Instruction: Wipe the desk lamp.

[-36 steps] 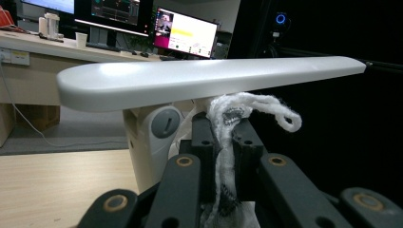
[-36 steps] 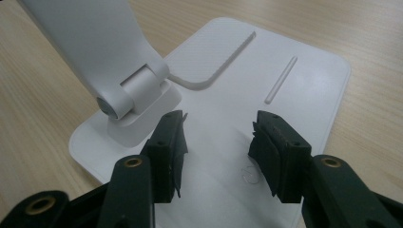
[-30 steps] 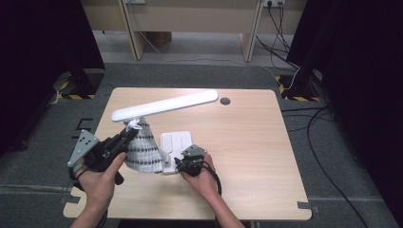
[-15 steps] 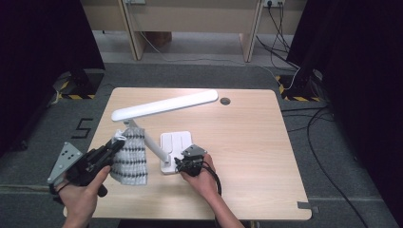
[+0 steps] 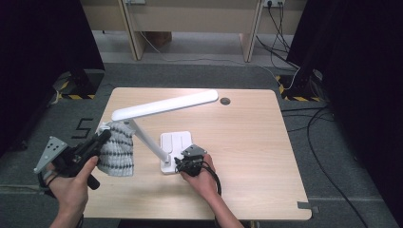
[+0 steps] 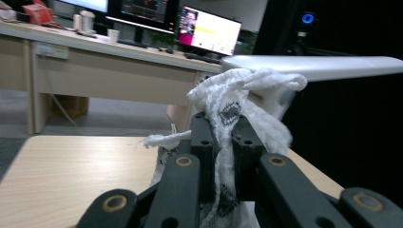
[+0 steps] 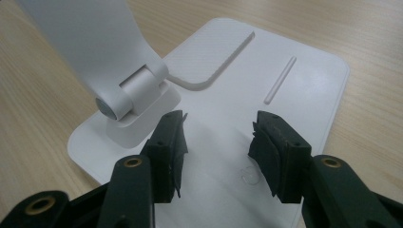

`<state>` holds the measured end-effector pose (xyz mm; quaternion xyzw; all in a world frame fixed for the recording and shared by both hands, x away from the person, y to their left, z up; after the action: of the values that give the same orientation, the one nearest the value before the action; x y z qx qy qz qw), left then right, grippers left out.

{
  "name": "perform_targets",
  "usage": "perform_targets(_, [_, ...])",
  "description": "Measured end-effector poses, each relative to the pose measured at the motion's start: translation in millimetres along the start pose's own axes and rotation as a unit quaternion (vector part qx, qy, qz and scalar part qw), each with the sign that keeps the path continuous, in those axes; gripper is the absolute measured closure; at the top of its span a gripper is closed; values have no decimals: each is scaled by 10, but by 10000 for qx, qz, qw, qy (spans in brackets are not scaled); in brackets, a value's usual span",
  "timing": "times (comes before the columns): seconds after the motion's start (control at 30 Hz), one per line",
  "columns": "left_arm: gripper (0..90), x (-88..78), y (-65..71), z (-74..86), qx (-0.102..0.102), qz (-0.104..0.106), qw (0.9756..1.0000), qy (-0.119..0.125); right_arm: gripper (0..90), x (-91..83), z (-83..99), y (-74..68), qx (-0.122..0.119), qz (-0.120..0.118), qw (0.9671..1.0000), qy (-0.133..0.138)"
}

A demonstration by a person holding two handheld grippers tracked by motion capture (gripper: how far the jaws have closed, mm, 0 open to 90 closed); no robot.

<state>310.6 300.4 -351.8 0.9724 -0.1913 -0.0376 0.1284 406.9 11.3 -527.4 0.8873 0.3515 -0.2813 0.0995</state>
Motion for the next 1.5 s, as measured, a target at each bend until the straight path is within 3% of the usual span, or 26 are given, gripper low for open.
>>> perform_targets(0.17, [823, 82, -55, -15, -37, -92, 10000, -2, 540, 2, -1, 4, 11, -3, 10000, 3])
perform_targets(0.37, [822, 198, -37, 2, -143, 26, 9998, -95, 540, 1, -1, -1, 0, 5, 10000, 2])
perform_targets(0.8, [821, 353, 203, 30, 220, 253, 9993, -184, 540, 0, -1, -3, 0, 12, 10000, -9])
perform_targets(1.13, [820, 404, 186, 105, 33, 373, 9991, -210, 540, 0, -1, -3, 1, 13, 10000, -11])
perform_targets(1.5, [819, 503, 199, 355, 29, 155, 9988, -464, 541, 0, 0, -4, 2, 14, 10000, -10])
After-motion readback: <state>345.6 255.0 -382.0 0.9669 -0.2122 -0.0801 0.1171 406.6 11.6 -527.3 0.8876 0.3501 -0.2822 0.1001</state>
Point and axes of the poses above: each handheld gripper's, and its own axes: x roughly forward along the jaws, z roughly out of its underside, y roughly to its right, the point moved 2 cm from there along x, roughly forward along the jaws
